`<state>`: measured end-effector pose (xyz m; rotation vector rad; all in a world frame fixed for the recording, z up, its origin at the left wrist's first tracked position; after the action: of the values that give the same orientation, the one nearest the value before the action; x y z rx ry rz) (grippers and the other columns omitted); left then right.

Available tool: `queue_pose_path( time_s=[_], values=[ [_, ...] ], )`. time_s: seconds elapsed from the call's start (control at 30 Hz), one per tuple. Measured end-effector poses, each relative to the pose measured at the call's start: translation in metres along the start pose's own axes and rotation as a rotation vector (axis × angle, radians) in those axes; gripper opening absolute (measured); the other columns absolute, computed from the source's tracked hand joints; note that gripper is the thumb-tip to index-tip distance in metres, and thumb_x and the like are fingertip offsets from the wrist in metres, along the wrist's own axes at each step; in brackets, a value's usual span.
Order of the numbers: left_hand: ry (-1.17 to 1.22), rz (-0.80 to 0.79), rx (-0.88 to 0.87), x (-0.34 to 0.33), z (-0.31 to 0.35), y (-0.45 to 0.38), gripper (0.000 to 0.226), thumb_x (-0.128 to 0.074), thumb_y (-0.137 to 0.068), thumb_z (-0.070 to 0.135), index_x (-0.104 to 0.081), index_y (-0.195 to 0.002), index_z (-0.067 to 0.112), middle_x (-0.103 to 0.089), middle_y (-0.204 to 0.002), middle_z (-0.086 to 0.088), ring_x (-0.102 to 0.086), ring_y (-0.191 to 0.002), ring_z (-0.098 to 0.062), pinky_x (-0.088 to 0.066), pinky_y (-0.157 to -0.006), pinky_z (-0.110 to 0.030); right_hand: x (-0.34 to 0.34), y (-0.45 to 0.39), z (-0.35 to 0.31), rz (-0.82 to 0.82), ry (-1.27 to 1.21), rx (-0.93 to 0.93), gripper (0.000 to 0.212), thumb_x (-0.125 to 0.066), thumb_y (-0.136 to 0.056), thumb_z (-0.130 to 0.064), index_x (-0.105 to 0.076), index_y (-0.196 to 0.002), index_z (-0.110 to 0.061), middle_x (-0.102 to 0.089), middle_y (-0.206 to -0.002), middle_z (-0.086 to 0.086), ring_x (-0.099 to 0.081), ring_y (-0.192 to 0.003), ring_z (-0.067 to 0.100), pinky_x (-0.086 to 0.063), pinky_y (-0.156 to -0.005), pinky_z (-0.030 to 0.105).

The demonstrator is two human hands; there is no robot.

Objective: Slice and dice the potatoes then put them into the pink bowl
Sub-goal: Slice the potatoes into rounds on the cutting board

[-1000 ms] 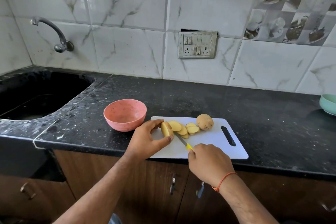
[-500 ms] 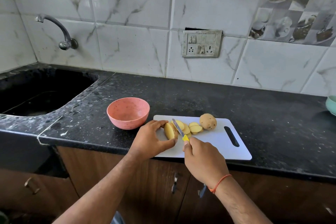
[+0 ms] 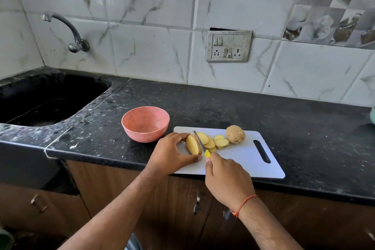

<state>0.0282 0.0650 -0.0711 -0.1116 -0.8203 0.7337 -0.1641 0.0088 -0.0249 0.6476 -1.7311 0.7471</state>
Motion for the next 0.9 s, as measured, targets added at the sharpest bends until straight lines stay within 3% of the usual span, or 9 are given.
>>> queue_pose_path(
  time_s=[0.2, 0.37, 0.5, 0.6, 0.7, 0.9],
  values=[
    [0.028, -0.044, -0.005, 0.002, -0.002, -0.002, 0.079, -0.092, -0.069, 0.061, -0.069, -0.139, 0.033, -0.065, -0.128, 0.023, -0.06, -0.116, 0.007, -0.042, -0.094, -0.005, 0.0, -0.002, -0.003, -0.022, 0.01, 0.01, 0.032, -0.027, -0.111, -0.043, -0.054, -0.114, -0.025, -0.052, -0.073, -0.008, -0.053, -0.067, 0.012, -0.037, -0.054, 0.028],
    [0.037, -0.061, -0.006, 0.002, -0.003, -0.003, 0.078, -0.09, -0.067, 0.067, -0.071, -0.136, 0.035, -0.066, -0.123, 0.023, -0.061, -0.113, 0.007, -0.046, -0.096, -0.01, 0.004, -0.008, -0.012, -0.047, -0.018, 0.0, 0.023, -0.03, -0.111, -0.04, -0.042, -0.096, -0.028, -0.046, -0.072, -0.009, -0.046, -0.064, 0.01, -0.028, -0.051, 0.026],
    [0.036, -0.039, -0.013, 0.001, -0.001, -0.002, 0.069, -0.086, -0.064, 0.072, -0.077, -0.123, 0.036, -0.068, -0.109, 0.02, -0.064, -0.103, 0.004, -0.052, -0.092, -0.02, 0.002, -0.018, -0.021, -0.071, -0.017, -0.025, 0.022, -0.037, -0.108, -0.036, -0.055, -0.102, -0.024, -0.054, -0.082, -0.005, -0.055, -0.077, 0.018, -0.04, -0.063, 0.032],
    [0.04, -0.011, -0.017, 0.002, 0.0, -0.001, 0.066, -0.089, -0.066, 0.068, -0.077, -0.122, 0.035, -0.067, -0.106, 0.02, -0.064, -0.1, 0.003, -0.048, -0.086, -0.016, -0.002, -0.019, -0.026, -0.07, -0.012, -0.052, 0.02, -0.043, -0.106, -0.033, -0.059, -0.111, -0.022, -0.067, -0.095, 0.0, -0.064, -0.088, 0.021, -0.048, -0.067, 0.034],
    [0.042, -0.029, -0.02, 0.0, -0.001, -0.002, 0.069, -0.086, -0.064, 0.072, -0.077, -0.122, 0.036, -0.067, -0.106, 0.021, -0.064, -0.1, 0.005, -0.046, -0.084, -0.014, -0.004, -0.017, -0.024, -0.041, -0.027, -0.049, 0.022, -0.041, -0.107, -0.035, -0.059, -0.109, -0.022, -0.062, -0.088, -0.002, -0.064, -0.085, 0.019, -0.051, -0.067, 0.035],
    [0.062, -0.039, -0.004, 0.0, -0.004, -0.003, 0.069, -0.093, -0.067, 0.06, -0.075, -0.128, 0.036, -0.068, -0.114, 0.021, -0.063, -0.107, 0.006, -0.044, -0.089, -0.008, -0.001, -0.017, -0.01, 0.011, -0.056, -0.048, 0.025, -0.035, -0.11, -0.038, -0.047, -0.092, -0.025, -0.048, -0.072, -0.008, -0.057, -0.075, 0.02, -0.039, -0.059, 0.034]
  ],
)
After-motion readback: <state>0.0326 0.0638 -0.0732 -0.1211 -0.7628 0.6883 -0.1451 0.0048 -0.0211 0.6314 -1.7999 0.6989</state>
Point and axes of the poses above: each hand's wrist, its own y-axis away from the middle knuckle, its own x-axis out of the back of the hand, z = x × y, the point moved 4 cm from there along -y, towards the middle knuckle
